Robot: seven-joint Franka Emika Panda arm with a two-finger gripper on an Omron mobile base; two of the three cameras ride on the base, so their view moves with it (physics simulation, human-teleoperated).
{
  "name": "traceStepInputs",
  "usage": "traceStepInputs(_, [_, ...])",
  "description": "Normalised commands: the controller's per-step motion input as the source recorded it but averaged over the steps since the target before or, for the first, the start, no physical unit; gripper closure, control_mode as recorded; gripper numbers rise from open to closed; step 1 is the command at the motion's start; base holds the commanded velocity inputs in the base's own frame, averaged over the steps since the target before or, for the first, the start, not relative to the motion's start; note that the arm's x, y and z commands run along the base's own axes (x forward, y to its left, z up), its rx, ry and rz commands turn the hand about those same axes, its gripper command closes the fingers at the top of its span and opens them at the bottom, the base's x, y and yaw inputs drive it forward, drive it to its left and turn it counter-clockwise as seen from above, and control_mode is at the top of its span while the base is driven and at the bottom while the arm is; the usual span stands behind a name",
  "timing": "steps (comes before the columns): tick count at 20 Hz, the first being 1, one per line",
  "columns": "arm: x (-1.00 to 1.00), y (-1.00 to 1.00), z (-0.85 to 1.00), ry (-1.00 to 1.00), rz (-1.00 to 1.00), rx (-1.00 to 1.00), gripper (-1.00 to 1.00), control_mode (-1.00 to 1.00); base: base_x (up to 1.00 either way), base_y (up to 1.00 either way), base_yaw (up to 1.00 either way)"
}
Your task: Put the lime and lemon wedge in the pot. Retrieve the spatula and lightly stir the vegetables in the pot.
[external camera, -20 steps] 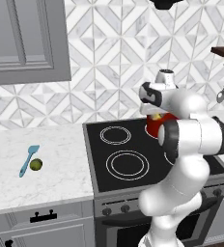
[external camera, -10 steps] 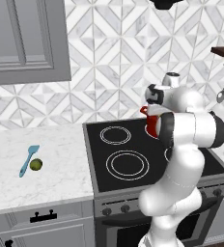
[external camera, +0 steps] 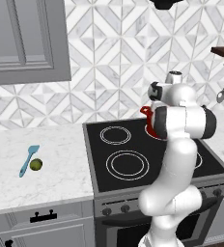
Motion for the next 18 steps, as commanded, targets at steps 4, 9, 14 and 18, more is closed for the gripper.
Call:
traceStepInputs(4, [0.36,-0.25,-0.21,0.01,-0.07,0.0,1.0,-1.0,0.0,0.0,0.0])
traceStepInputs(9, [0.26,-0.17,-0.29,0.0,-0.06,-0.02,1.0,-1.0,0.0,0.0,0.0])
traceStepInputs(14, [0.12,0.0,-0.37,0.0,-0.03,-0.03,1.0,-1.0,0.0,0.0,0.0])
traceStepInputs(18, [0.15,0.0,-0.29,0.02,-0.03,-0.01,1.0,-1.0,0.0,0.0,0.0])
